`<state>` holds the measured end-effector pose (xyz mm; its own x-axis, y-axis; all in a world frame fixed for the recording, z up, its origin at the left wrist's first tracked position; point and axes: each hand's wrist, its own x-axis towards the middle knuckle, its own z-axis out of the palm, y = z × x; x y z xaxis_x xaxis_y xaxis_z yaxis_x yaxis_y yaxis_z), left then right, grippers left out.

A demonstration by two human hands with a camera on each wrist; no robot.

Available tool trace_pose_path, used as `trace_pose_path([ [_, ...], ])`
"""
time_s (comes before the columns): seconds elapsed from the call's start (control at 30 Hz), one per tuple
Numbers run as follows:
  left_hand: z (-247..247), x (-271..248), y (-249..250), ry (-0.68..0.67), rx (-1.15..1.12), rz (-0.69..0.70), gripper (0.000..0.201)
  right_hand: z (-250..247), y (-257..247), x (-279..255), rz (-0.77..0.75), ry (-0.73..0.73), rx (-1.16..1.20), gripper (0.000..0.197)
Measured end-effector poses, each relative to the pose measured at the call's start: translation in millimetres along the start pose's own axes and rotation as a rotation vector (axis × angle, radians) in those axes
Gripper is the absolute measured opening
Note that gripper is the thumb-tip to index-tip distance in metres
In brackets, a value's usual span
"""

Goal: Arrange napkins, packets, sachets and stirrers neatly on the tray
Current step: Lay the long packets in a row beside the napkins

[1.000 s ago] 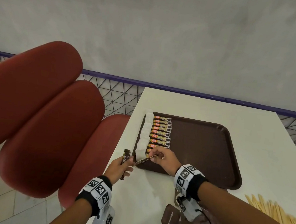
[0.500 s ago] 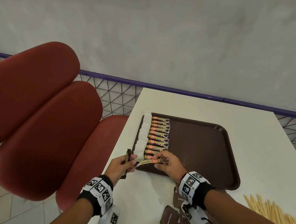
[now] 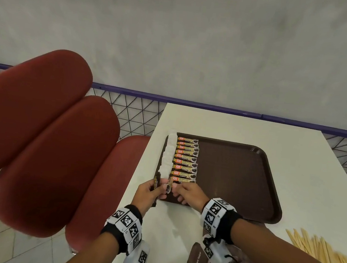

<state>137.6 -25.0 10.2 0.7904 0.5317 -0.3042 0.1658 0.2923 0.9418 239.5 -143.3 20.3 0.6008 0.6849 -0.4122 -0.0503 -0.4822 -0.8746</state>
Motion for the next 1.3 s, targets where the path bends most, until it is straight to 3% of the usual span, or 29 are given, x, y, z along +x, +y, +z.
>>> trace_pose_path([
  [0.3, 6, -3, 2, -0.084, 0.031, -0.011, 0.024, -7, -5, -3, 0.022, 0.074, 0.352, 0.009],
  [0.5, -10, -2, 1, 0.04, -0.003, -0.072, 0.014, -41, 9, 7, -0.09, 0.25, -0.001, 0.027],
  [0.6, -26, 3, 0, 0.155, 0.037, -0.094, 0.016, -54, 23, 6, -0.063, 0.225, -0.175, 0.031],
  [0.77, -42, 8, -5, 0.255, 0.011, -0.104, 0.013, -52, 32, 3, -0.005, 0.123, -0.266, 0.028],
  [0.97, -43, 2, -5, 0.258, -0.011, -0.086, 0.002, -41, 32, 14, 0.029, 0.162, -0.328, 0.031],
  [1.13, -44, 4, -8, 0.27, 0.079, -0.053, 0.012, -37, 31, 19, 0.073, 0.256, -0.391, 0.013],
  [1.3, -43, 5, -8, 0.252, 0.157, -0.019, 0.015, -33, 34, 23, 0.117, 0.27, -0.461, 0.028],
])
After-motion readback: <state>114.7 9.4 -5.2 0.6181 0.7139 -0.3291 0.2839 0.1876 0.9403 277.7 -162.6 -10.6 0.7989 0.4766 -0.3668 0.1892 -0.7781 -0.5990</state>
